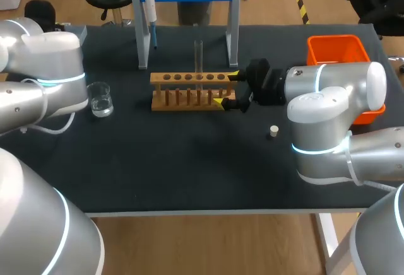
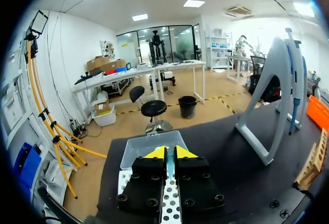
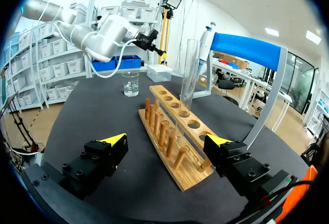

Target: Invert the test tube, pick up the pipette, mount the tip to pipette, aspirate from beaker and dispense into the tube, eject the tip, return the pipette, and cap with the stopper.

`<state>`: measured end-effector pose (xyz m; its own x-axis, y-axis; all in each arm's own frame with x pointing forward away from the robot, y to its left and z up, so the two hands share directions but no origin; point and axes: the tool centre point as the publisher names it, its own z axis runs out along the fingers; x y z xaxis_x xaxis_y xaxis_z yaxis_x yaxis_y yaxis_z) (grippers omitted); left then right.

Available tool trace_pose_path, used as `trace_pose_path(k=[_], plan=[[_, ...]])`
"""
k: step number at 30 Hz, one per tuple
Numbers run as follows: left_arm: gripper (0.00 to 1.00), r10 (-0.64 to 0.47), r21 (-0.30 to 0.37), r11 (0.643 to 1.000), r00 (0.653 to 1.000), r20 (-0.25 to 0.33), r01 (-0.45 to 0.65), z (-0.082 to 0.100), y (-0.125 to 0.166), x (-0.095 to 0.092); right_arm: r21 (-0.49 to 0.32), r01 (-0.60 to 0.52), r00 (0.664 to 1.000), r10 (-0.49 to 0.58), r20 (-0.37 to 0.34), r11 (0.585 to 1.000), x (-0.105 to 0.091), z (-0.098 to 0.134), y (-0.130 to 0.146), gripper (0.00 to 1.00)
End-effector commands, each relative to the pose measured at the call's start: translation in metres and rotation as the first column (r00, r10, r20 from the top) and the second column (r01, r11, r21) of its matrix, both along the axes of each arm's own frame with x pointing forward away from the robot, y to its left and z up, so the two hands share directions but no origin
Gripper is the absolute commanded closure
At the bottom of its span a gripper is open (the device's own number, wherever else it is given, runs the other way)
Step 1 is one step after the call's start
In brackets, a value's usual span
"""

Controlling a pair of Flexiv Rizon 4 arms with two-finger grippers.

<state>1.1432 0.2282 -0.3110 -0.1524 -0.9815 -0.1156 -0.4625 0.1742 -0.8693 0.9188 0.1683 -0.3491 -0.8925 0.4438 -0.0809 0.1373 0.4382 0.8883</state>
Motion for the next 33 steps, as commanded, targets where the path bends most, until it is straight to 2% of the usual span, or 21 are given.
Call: trace_pose_path(k=[1,5,9,11,13,32,33], plan=[[1.0,0.002,0.001,1.0,1.0,0.02,-0.002,0.002,-0.001,-0.006,-0.001,0.0,1.0,0.0,-0.001,1.0,0.0,0.0,0.0,0.0],[1.0,-0.038,0.015,0.999,0.999,0.02,0.038,0.01,-0.004,-0.015,-0.001,0.0,1.0,0.0,-0.001,1.0,0.0,0.0,0.0,0.0],[1.0,-0.159,0.038,0.987,0.987,0.007,0.159,0.022,-0.013,-0.03,-0.001,0.0,1.0,0.0,-0.001,1.0,0.0,0.0,0.0,0.0],[1.0,-0.237,0.052,0.97,0.972,0.011,0.236,0.029,-0.019,-0.041,-0.001,0.0,1.0,0.0,-0.001,1.0,0.0,0.0,0.0,0.0],[1.0,-0.364,0.071,0.929,0.931,0.0,0.363,0.038,-0.029,-0.055,-0.001,0.0,1.0,0.0,-0.001,1.0,0.0,0.0,0.0,0.0],[1.0,-0.364,0.071,0.929,0.931,0.0,0.363,0.038,-0.029,-0.055,-0.001,0.0,1.0,0.0,-0.001,1.0,0.0,0.0,0.0,0.0],[1.0,-0.38,0.08,0.922,0.925,-0.006,0.379,0.04,-0.034,-0.06,-0.001,0.0,1.0,0.0,-0.001,1.0,0.0,0.0,0.0,0.0]])
